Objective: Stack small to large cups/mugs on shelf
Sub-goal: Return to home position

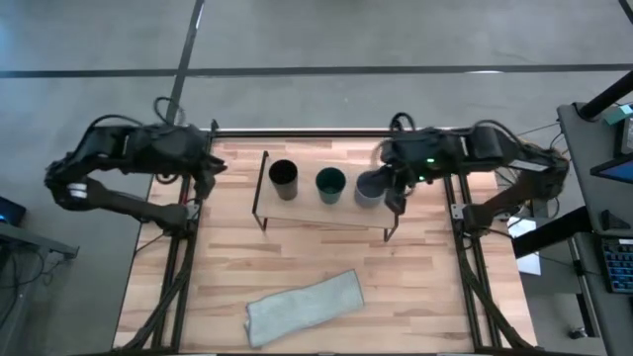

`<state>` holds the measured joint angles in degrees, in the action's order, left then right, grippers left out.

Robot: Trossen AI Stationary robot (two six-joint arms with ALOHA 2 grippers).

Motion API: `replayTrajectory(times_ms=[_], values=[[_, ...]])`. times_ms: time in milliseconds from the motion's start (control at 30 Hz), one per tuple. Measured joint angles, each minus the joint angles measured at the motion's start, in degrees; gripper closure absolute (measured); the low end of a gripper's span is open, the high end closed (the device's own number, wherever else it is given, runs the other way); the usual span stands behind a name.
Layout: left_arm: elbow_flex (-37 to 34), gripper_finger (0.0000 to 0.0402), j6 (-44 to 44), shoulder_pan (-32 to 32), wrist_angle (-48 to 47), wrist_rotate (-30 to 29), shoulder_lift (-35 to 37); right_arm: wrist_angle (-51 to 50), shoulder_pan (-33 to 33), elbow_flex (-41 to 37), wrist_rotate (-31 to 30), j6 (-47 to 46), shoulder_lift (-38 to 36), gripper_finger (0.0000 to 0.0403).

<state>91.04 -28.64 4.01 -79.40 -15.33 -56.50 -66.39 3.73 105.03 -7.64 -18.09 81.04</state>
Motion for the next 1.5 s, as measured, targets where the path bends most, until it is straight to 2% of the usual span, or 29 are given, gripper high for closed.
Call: replayTrajectory(times_ms=[67,200,300,567,667,1033,1400,1500], values=[[-7.0,0.0336,0.5,0.0,9.9,1.1,4.6,8.0,0.7,-6.7,0.2,-0.5,-4.5,0.0380],[-19.9,0.0336,2.5,0.0,27.9,9.5,13.1,19.3,2.3,-19.4,0.7,-3.1,-13.1,0.0381],[-27.7,0.0336,2.4,-0.1,35.4,13.2,18.4,26.1,3.6,-28.5,0.7,-4.8,-19.5,0.0380],[-42.4,0.0336,5.4,0.0,53.4,13.5,30.5,58.7,5.4,-51.9,0.5,3.6,-35.0,0.0380],[-46.6,0.0336,7.7,0.0,58.9,13.7,34.0,66.5,5.4,-59.5,0.5,4.6,-39.2,0.0381],[-57.7,0.0336,8.4,0.0,64.0,14.0,43.6,80.8,5.4,-79.4,0.5,2.7,-50.8,0.0380],[-63.9,0.0336,8.3,0.0,65.1,15.5,54.1,82.4,5.4,-88.4,0.0,2.6,-61.7,0.0380],[-64.3,0.0336,8.5,0.0,65.3,15.4,54.9,82.3,5.4,-90.6,0.0,2.6,-65.8,0.0380]])
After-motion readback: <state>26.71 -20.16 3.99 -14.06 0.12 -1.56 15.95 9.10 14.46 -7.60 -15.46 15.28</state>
